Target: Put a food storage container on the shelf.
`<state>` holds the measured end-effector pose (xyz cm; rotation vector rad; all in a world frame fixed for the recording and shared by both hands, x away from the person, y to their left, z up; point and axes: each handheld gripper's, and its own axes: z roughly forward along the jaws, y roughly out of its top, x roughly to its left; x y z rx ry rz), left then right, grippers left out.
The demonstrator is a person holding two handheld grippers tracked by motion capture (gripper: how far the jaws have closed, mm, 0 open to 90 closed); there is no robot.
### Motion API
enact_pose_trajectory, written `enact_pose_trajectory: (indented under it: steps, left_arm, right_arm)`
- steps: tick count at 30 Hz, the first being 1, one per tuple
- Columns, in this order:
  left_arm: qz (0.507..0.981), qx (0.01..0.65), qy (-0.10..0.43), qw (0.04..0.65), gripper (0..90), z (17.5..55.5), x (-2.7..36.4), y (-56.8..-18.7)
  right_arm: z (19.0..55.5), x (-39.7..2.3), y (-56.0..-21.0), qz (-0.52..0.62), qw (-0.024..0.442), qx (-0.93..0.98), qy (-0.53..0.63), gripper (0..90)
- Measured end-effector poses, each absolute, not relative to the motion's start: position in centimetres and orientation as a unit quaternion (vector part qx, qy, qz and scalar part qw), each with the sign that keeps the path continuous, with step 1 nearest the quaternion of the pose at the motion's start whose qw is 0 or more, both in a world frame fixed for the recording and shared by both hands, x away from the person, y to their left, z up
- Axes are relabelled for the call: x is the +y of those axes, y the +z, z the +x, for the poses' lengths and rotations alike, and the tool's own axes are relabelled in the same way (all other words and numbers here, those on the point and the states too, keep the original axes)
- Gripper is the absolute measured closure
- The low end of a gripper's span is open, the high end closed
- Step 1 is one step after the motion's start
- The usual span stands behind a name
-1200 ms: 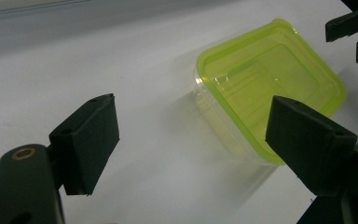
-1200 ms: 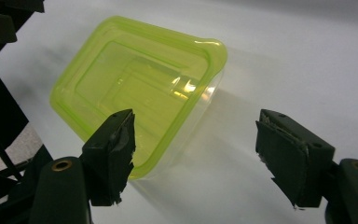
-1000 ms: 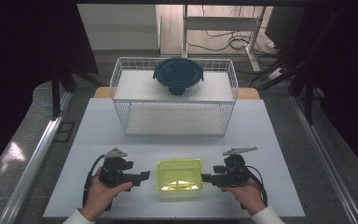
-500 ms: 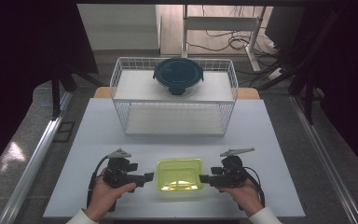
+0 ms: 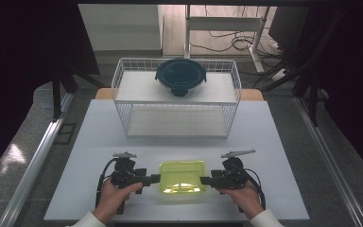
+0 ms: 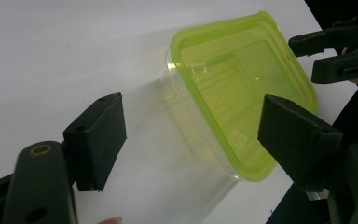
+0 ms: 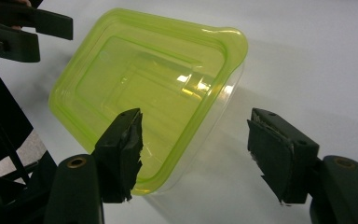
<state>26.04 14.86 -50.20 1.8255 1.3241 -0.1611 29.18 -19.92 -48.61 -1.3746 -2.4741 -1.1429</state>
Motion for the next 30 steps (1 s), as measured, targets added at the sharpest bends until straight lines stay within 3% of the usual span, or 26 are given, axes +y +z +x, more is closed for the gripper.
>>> enact_pose_trajectory:
  steps: [17,24,30]
  left_arm:
    - [0.703,0.544,-0.12,0.442,41.6,27.1,14.2,-51.8]
    - [0.691,0.547,-0.155,0.448,53.1,27.2,13.9,-52.4]
    - [0.685,0.555,-0.154,0.447,64.0,27.0,13.9,-52.3]
  right_arm:
    - [30.2,-19.8,-49.9,-0.478,0.107,-0.779,-0.392,46.8]
    - [30.4,-20.1,-50.5,-0.489,0.158,-0.757,-0.404,55.9]
    - [30.3,-20.2,-50.7,-0.497,0.163,-0.753,-0.399,68.2]
